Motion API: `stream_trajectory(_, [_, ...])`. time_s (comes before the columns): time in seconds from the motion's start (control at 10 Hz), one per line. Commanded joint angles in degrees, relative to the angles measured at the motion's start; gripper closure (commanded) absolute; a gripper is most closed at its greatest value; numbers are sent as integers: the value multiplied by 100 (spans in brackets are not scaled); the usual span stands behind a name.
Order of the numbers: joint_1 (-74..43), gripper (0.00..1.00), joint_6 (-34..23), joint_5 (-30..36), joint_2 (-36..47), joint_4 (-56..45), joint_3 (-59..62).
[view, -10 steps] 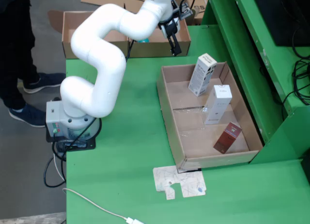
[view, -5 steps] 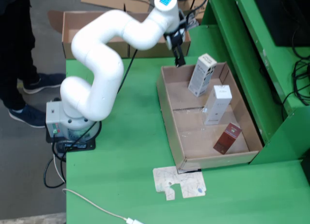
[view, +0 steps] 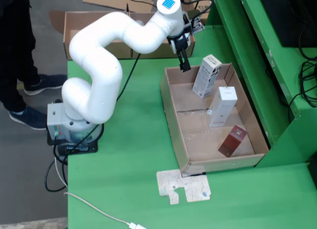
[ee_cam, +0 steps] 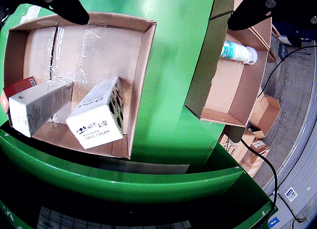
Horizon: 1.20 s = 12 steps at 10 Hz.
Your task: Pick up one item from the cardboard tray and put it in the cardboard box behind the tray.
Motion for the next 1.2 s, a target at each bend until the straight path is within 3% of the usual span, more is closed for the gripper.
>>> stream_trajectory(0.0, [-426, 0, -312, 45, 605, -187, -163])
stream_trajectory(0.3, [-567, 0, -403, 79, 622, -314, -146])
stream_trajectory(0.4, [-1358, 0, -1109, 853, 770, -439, -377])
stream_trajectory(0.8, [-2018, 0, -1605, 1142, 1235, -879, -635])
stream_trajectory(1.1, [-2623, 0, -2228, 1498, 1057, -1529, -211])
